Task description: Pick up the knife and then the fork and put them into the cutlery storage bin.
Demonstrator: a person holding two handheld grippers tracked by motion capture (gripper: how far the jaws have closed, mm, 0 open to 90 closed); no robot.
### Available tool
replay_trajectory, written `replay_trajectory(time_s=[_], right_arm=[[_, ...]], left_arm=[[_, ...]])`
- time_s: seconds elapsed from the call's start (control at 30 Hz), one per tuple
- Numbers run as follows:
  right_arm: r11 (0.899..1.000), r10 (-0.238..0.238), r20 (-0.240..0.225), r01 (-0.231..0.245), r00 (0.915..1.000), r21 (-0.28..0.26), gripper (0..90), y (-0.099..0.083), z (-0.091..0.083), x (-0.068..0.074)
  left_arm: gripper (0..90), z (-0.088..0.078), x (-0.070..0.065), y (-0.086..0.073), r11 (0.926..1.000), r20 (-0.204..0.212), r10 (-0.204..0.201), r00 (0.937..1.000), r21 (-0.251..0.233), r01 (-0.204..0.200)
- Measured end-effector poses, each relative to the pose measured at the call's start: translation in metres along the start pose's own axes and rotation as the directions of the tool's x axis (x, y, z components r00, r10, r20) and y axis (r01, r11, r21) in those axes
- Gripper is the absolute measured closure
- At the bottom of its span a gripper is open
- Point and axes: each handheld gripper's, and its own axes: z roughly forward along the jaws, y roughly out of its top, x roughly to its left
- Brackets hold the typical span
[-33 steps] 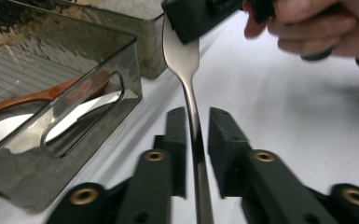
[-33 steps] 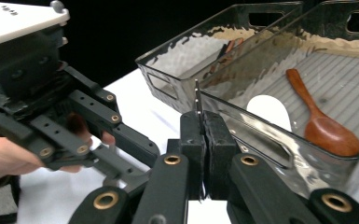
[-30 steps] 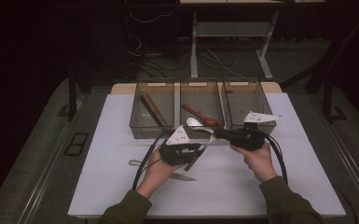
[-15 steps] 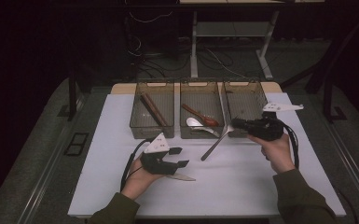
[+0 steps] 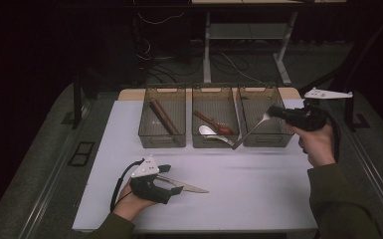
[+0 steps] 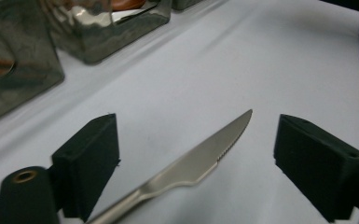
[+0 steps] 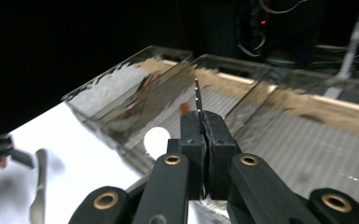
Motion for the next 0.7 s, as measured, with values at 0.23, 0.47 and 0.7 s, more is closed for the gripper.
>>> replay_trajectory(time_s=[0.23,0.47,0.7], right_arm=[[1.0,0.014,0.088,-0.013,0.996,-0.02,87.4,0.017,-0.01,-0.022],[1.0,0.031,0.159,-0.03,0.9868,-0.004,87.4,0.026,-0.013,-0.042],[0.996,0.037,0.194,-0.052,0.9804,0.074,87.3,0.019,0.005,-0.057]], left_arm=[[0.0,-0.003,0.0,-0.005,0.9997,-0.004,-0.026,0.9997,0.0,0.026],[0.0,0.0,-0.001,-0.005,0.9998,0.003,-0.017,0.9999,0.014,0.017],[0.0,0.001,-0.002,-0.006,0.9996,0.014,-0.013,0.9998,0.024,0.013]])
